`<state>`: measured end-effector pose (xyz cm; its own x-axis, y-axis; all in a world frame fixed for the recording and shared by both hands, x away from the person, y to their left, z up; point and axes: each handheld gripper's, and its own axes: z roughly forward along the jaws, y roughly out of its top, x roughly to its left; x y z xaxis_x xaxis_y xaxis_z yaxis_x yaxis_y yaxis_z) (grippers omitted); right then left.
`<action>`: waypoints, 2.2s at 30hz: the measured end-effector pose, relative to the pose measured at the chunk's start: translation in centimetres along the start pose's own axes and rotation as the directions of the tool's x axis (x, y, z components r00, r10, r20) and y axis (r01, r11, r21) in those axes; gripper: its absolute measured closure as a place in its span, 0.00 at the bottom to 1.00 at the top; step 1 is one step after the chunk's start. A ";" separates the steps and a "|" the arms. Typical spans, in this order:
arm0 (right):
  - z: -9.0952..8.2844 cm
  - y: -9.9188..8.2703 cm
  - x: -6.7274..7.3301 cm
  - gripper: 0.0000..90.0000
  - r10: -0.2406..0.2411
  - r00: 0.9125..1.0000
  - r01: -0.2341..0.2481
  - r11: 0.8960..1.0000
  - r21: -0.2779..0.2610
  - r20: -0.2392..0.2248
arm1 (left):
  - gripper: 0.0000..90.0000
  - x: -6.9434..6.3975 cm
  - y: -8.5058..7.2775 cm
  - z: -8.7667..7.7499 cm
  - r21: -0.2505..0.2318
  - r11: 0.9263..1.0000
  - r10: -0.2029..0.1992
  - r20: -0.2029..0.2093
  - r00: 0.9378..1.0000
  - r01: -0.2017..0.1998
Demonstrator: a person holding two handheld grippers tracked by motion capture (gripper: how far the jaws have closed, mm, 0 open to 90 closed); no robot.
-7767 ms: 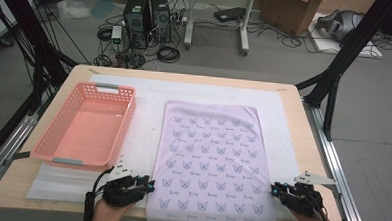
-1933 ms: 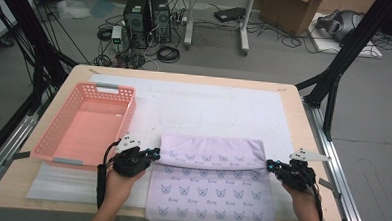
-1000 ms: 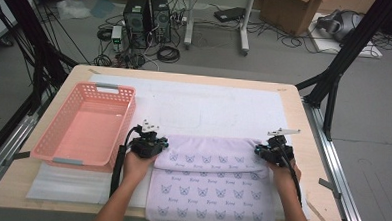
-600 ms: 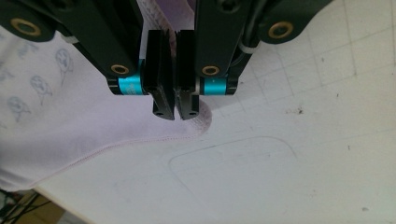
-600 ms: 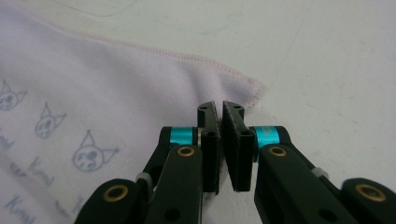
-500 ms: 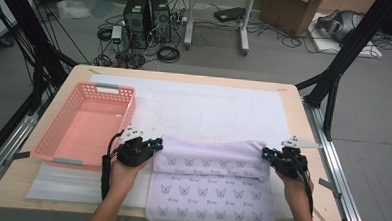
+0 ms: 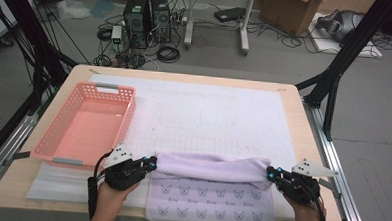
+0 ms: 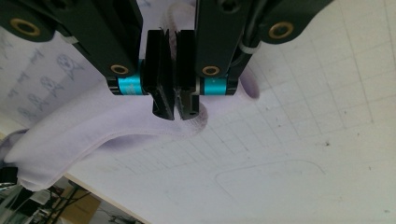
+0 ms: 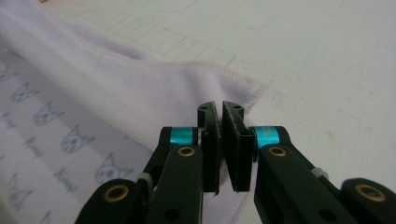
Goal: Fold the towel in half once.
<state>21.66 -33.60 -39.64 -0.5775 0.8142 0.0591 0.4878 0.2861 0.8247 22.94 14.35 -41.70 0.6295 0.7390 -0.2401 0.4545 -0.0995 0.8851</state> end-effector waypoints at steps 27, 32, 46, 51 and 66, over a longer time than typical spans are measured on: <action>5.7 -0.5 -2.7 0.71 0.023 0.999 -0.027 0.988 0.152 0.030 | 0.46 2.8 -0.1 3.5 0.049 0.998 -0.032 -0.074 0.997 0.035; 7.7 0.8 -4.0 0.77 -0.052 0.977 0.014 0.984 0.179 0.208 | 0.46 2.9 -0.4 3.4 0.050 0.998 -0.028 -0.078 0.997 0.032; 6.6 -0.9 -3.8 0.61 -0.009 0.989 -0.016 0.985 0.169 0.149 | 0.45 3.4 -0.8 3.8 0.086 0.995 -0.045 -0.100 0.994 0.054; 7.2 -0.6 -4.3 0.64 -0.013 0.949 -0.026 0.993 0.118 0.315 | 0.45 3.3 -0.9 3.7 0.085 0.995 -0.045 -0.102 0.994 0.053; 5.4 -1.9 -4.3 0.51 0.127 0.992 -0.129 0.983 0.130 0.027 | 0.54 3.6 -1.0 4.3 0.140 0.986 -0.075 -0.093 0.993 0.087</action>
<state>26.74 -34.97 -44.51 -0.4929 0.8574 0.1480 0.6397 0.2418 0.7296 27.49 14.28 -45.20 0.5326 0.8029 -0.2678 0.5916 -0.1269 0.7962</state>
